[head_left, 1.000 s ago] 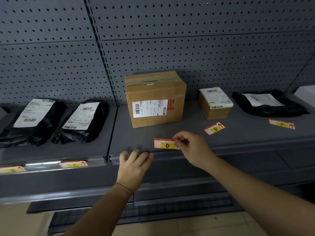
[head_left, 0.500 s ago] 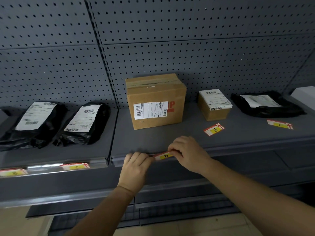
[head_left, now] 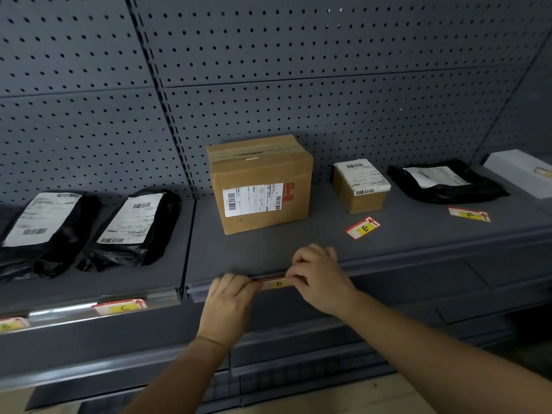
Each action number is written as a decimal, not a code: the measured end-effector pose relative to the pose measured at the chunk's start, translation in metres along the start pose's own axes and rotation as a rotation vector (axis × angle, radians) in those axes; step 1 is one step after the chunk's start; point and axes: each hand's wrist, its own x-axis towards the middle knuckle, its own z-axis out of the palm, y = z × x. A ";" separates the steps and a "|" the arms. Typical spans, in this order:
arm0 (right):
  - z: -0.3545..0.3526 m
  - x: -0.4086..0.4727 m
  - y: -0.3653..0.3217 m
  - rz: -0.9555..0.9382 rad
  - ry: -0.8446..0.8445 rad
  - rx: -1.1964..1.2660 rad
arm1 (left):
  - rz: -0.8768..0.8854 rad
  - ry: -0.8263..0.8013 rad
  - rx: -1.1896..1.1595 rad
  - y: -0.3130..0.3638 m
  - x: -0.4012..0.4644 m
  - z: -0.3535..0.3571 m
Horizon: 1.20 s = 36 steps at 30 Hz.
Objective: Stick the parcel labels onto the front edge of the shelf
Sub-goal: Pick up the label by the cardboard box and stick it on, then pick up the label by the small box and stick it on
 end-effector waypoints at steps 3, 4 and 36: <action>-0.001 -0.002 0.000 0.011 0.013 0.012 | 0.000 -0.013 0.006 0.000 -0.001 0.001; -0.001 -0.003 0.000 0.013 0.015 0.011 | -0.004 -0.010 0.008 0.000 -0.001 0.001; -0.128 -0.072 0.269 0.313 -0.047 0.237 | -0.794 -0.471 0.055 0.167 0.223 0.117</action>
